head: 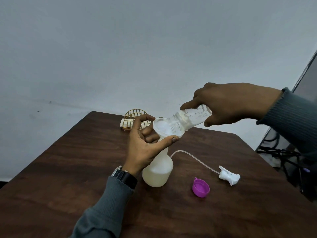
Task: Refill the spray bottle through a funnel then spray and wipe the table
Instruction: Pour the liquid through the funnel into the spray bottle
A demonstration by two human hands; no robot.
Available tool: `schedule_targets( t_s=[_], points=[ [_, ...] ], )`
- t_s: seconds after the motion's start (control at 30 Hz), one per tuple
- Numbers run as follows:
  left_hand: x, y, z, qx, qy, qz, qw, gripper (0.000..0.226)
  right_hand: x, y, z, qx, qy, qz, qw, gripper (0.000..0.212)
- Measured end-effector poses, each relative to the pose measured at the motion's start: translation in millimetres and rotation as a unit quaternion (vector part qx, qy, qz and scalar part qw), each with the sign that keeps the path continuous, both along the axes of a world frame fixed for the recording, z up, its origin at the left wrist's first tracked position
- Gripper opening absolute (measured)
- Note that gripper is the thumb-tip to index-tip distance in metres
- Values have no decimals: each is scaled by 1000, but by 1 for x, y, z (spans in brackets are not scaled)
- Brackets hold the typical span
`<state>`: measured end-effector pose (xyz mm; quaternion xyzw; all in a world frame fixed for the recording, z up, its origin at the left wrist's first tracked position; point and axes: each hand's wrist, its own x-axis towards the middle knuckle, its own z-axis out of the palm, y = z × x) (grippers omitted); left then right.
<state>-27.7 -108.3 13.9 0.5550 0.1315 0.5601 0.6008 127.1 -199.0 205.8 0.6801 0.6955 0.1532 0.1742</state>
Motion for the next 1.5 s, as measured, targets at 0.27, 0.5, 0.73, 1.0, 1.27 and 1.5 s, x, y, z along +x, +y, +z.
schedule_targets(
  t_s=[0.27, 0.5, 0.73, 1.0, 1.27, 1.5],
  points=[
    [1, 2, -2, -9, 0, 4, 1000, 80, 4, 0, -3, 73, -88, 134, 984, 76],
    [3, 1, -3, -20, -10, 6, 1000, 77, 14, 5, -8, 165, -161, 249, 940, 74],
    [3, 3, -4, -21, -7, 10, 1000, 81, 10, 2, -5, 208, -205, 270, 917, 63],
    [3, 4, -5, -24, -9, 7, 1000, 83, 3, 0, 7, 236, -240, 304, 891, 83],
    [3, 4, -5, -25, -10, 13, 1000, 87, 3, -2, 0, 246, -233, 325, 883, 80],
    [2, 0, -8, 9, -5, 34, 999, 88, 19, 2, -34, 227, -123, 255, 932, 74]
  ],
)
